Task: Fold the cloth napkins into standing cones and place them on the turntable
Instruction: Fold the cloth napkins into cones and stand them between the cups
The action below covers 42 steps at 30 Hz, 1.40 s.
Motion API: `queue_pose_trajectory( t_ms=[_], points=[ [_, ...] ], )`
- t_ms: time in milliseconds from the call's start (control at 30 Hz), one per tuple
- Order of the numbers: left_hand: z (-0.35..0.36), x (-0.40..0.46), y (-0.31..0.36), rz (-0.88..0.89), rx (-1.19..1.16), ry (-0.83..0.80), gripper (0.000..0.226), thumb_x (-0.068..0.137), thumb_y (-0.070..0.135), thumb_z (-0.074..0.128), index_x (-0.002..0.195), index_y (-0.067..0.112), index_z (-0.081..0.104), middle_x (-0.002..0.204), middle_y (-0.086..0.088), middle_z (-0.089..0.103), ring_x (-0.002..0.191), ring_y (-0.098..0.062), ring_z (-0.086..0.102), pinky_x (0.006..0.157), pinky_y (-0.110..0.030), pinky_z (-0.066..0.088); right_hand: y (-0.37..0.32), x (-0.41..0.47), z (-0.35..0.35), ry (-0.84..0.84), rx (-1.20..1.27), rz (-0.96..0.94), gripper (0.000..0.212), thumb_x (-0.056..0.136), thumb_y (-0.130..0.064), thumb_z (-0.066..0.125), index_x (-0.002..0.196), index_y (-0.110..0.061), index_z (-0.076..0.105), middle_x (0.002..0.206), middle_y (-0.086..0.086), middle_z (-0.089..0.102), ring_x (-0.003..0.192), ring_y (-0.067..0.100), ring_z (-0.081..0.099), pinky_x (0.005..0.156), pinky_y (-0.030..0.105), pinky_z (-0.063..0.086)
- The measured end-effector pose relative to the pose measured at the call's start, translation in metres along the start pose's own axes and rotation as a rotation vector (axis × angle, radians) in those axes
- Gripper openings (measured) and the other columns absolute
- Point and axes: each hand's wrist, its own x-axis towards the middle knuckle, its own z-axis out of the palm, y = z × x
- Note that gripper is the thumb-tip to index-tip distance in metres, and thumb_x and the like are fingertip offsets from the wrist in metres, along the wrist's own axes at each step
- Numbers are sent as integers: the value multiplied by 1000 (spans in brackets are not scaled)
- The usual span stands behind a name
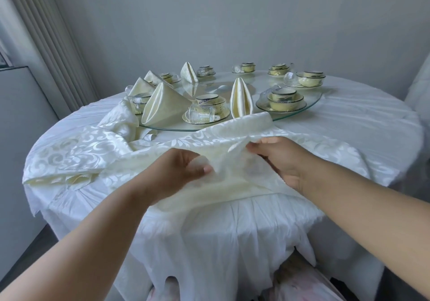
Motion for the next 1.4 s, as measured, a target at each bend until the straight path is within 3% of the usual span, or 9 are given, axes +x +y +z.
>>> queue_pose_trajectory(
  t_ms=[200,400,567,700,767,867,1100,1233,1400],
  points=[
    [5,-17,30,-102,-397,41,35,76,31,63,73,-4,67,69,-19,68,57,-25,64,57,-28,52,-33,-29,-18,-19,69,49,19,94,-7,52,97,4,68,82,13,72,66,22,67,58,26,55],
    [18,-65,65,-198,-641,-205,21,77,21,67,70,3,73,69,-16,68,56,-22,65,55,-27,53,-51,-95,-34,-301,61,182,26,90,-8,55,110,2,69,116,20,67,105,28,66,90,38,53],
    [18,-82,84,-193,-539,-167,31,60,41,82,64,12,72,62,-5,67,52,-13,62,54,-22,50,-51,-119,-46,-621,264,429,48,89,-18,56,135,-4,52,145,13,45,138,25,37,116,39,28],
    [17,-67,81,-297,-541,-140,27,73,28,65,64,4,73,61,-15,66,47,-20,62,50,-25,52,-50,-94,-45,-448,114,373,35,92,-13,57,125,-3,62,127,16,61,122,30,55,105,44,43],
    [22,-47,66,-354,-423,-97,26,79,24,67,73,-1,71,67,-17,66,50,-22,63,52,-28,53,-41,-69,-43,-228,-102,289,24,95,-12,54,108,2,67,98,17,70,87,29,68,83,41,55],
    [29,0,34,-382,-219,34,27,90,23,65,70,4,69,65,-8,69,51,-18,63,59,-28,56,-26,-21,-50,49,-545,162,26,93,-20,61,71,-6,59,50,3,57,57,22,51,61,28,42],
    [32,100,16,-280,177,151,33,92,28,59,65,11,54,57,-3,56,43,-15,50,42,-19,38,-26,64,-64,284,-1100,108,35,96,-35,53,98,-3,65,95,14,70,94,30,64,70,26,42],
    [35,131,-3,-333,447,126,40,92,36,57,64,14,41,63,0,44,64,-21,45,52,-28,30,-17,97,-67,327,-1196,85,32,96,-39,49,96,-9,60,97,9,65,97,28,60,73,28,42],
    [39,147,-18,-343,407,45,41,86,30,66,61,14,37,60,1,38,52,-15,34,46,-27,24,-4,117,-69,161,-1144,101,23,89,-38,62,77,-22,51,87,-4,51,86,18,47,65,24,36]
  ],
)
